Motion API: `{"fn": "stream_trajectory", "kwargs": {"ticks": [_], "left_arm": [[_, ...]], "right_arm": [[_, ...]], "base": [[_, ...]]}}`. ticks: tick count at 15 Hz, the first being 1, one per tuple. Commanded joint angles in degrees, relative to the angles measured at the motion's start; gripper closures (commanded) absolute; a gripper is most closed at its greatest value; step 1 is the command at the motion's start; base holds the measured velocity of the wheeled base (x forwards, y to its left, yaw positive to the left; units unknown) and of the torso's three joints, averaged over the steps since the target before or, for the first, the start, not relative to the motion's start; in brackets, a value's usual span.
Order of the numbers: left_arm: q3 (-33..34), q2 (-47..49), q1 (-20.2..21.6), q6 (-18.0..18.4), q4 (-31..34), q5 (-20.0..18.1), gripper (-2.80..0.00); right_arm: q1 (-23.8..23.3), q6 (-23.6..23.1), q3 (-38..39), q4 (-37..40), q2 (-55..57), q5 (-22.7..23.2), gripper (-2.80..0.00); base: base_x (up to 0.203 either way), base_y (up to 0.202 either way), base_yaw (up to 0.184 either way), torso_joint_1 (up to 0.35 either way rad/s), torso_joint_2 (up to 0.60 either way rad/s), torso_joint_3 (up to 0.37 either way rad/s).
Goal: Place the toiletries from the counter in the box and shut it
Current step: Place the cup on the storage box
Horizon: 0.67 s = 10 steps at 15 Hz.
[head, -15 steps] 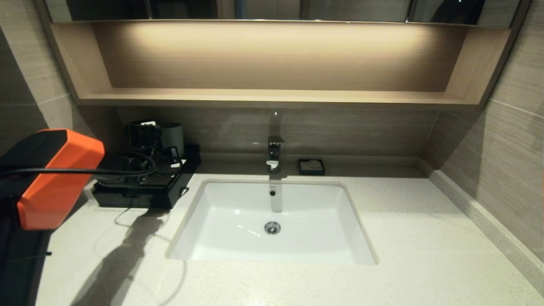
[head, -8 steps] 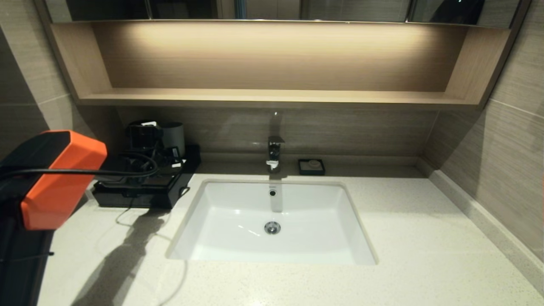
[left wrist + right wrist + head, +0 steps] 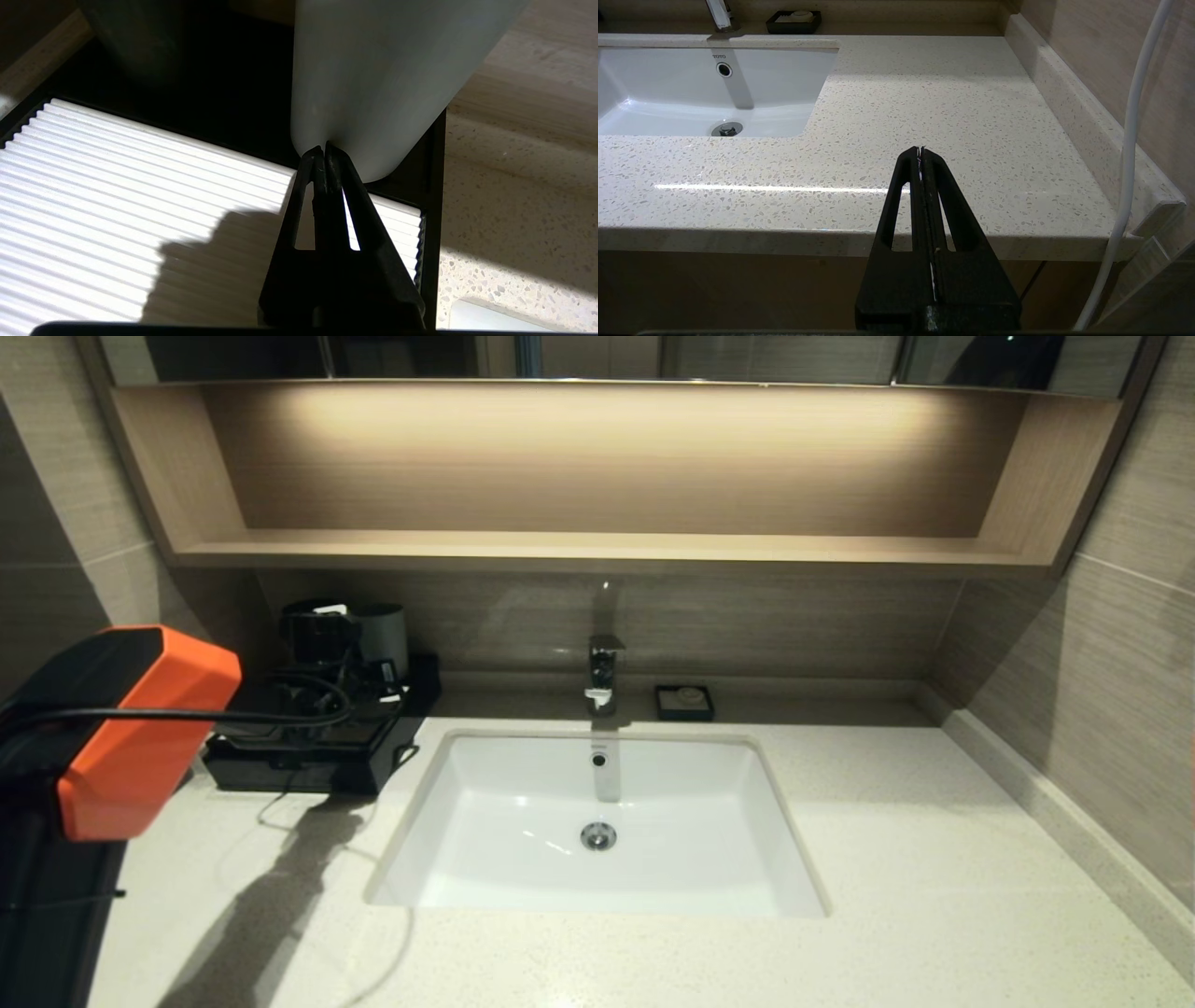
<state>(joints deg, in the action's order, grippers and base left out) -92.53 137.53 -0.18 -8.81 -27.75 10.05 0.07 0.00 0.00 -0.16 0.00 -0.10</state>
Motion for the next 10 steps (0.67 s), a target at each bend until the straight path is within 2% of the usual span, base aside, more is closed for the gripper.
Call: {"fn": "stream_trajectory", "kwargs": {"ticks": [1, 10], "left_arm": [[-0.13, 0.56, -0.08, -0.04, -0.28, 0.06, 0.00], [-2.66, 1.60, -0.08, 0.02, -0.11, 0.15, 0.00]], "right_arm": [[0.01, 0.00, 0.09, -0.02, 0.00, 0.01, 0.00], [0.01, 0.00, 0.09, -0.02, -0.01, 0.01, 0.00]], "base": [[0.000, 0.000, 0.000, 0.000, 0.00, 0.000], [0.000, 0.000, 0.000, 0.000, 0.00, 0.000]]}}
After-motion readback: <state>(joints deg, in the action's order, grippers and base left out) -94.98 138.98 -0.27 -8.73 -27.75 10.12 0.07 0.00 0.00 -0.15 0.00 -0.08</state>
